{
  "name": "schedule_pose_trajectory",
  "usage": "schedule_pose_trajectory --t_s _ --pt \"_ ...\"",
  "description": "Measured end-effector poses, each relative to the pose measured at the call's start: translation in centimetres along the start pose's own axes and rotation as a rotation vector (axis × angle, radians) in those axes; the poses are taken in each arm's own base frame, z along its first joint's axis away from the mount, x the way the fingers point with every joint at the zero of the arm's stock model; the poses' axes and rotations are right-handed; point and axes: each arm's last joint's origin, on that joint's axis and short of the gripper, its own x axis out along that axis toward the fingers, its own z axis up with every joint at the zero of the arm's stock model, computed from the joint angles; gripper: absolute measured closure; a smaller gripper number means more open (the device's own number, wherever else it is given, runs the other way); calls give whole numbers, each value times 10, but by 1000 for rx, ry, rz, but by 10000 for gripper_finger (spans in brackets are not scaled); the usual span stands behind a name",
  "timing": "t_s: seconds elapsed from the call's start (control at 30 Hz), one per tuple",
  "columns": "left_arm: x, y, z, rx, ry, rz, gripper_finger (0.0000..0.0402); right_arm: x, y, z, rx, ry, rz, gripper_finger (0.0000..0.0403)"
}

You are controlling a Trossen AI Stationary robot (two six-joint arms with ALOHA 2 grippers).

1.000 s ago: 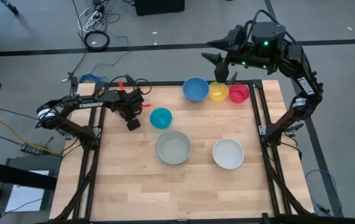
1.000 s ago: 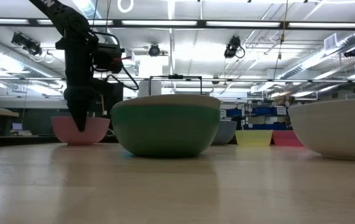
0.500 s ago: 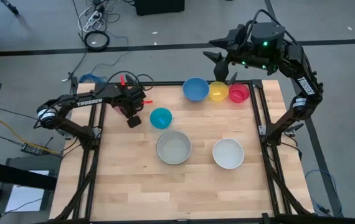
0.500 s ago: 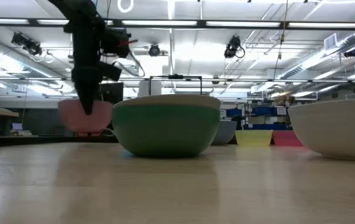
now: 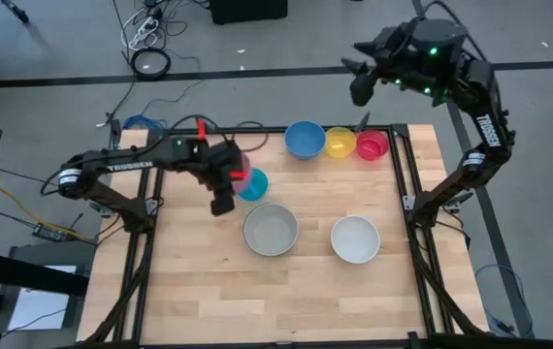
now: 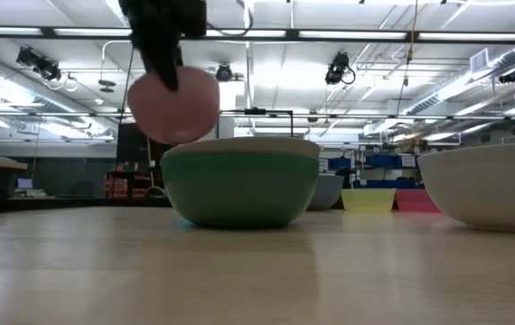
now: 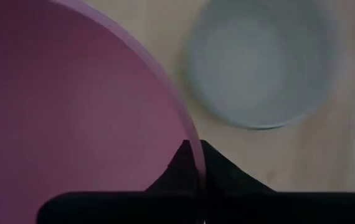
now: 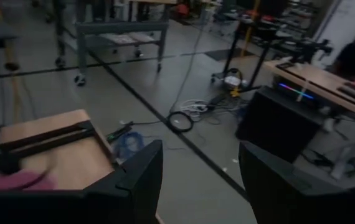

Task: Nest bowls inside each other
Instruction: Stack the pink bowl on top of the gray bowl, then stack the blue bowl on top of the pink bowl

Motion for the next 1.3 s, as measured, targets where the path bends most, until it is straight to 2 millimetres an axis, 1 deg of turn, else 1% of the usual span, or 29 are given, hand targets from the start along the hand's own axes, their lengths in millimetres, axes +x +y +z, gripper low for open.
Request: schedule_pose_trajectory --t_s 0.13,0.23,0.37,0.47,0.6,0.7,0.83,0.93,1.0,1.07,1.2,1.3 --pt "0 -31 6 36 -62 -112 399 -12 -12 1 18 -23 -20 206" --pt "7 -54 11 62 -93 -184 399 -18 -16 1 25 -34 -25 206" --pt "28 -81 17 107 -94 -235 399 -24 -18 1 38 -46 -25 206" --pt "48 -95 20 135 -71 -248 399 -30 -19 2 58 -59 -6 206" --pt "72 -102 22 127 -23 -240 399 -38 -20 1 78 -57 5 206" --pt "84 -106 25 134 -36 -243 399 -45 -20 0 87 -58 14 206" --pt "94 -112 29 128 -52 -272 399 -49 -18 -3 81 -35 33 206" --pt "104 -118 29 129 -40 -282 395 -49 -14 -8 50 18 94 204" --pt "108 -120 29 135 -47 -281 378 -47 -10 -11 35 49 122 198" --pt "108 -121 30 130 -63 -278 351 -42 -5 -13 21 82 141 192" --pt "102 -121 33 115 -103 -262 292 -32 3 -18 -2 137 163 179" --pt "96 -121 35 110 -139 -256 250 -19 10 -23 -21 192 172 174"
